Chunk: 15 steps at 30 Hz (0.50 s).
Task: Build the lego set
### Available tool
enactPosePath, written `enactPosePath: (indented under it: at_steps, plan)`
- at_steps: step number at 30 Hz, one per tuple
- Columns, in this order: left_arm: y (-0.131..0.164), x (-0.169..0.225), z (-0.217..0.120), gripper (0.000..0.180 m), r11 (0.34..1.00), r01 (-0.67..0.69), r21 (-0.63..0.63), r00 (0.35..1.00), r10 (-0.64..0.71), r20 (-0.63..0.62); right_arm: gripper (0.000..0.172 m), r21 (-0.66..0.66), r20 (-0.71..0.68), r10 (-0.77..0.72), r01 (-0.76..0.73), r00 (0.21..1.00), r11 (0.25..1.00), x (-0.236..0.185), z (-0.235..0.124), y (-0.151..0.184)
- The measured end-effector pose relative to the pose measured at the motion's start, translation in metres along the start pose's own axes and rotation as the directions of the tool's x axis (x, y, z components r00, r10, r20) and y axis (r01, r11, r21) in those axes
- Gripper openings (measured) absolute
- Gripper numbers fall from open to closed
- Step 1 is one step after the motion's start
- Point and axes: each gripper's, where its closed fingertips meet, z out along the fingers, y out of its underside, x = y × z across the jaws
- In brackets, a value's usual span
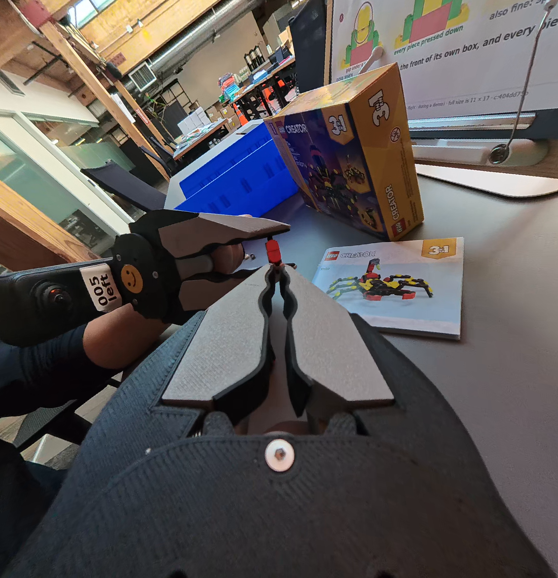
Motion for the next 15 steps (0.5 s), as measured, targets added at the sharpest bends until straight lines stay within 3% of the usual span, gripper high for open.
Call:
enactPosePath:
  at_steps: [11, 12, 15]
  plan:
    - [-0.002, -0.001, -0.003, 0.02, 1.0, 0.027, 0.015, 0.999, -0.027, -0.02, 0.0, 0.018, 0.044, 0.054, -0.054, 0.998, 0.998, -0.002, -0.001, -0.002]
    - [0.0, -0.003, -0.004, 0.004, 0.999, 0.033, -0.003, 0.999, -0.033, -0.01, 0.0, 0.052, 0.035, 0.06, -0.062, 0.998, 0.997, 0.0, -0.004, -0.008]
    - [0.008, 0.011, -0.005, 0.003, 1.0, 0.007, -0.021, 0.998, -0.009, -0.063, 0.0, 0.214, 0.079, 0.107, -0.122, 0.991, 0.969, 0.003, -0.035, -0.04]
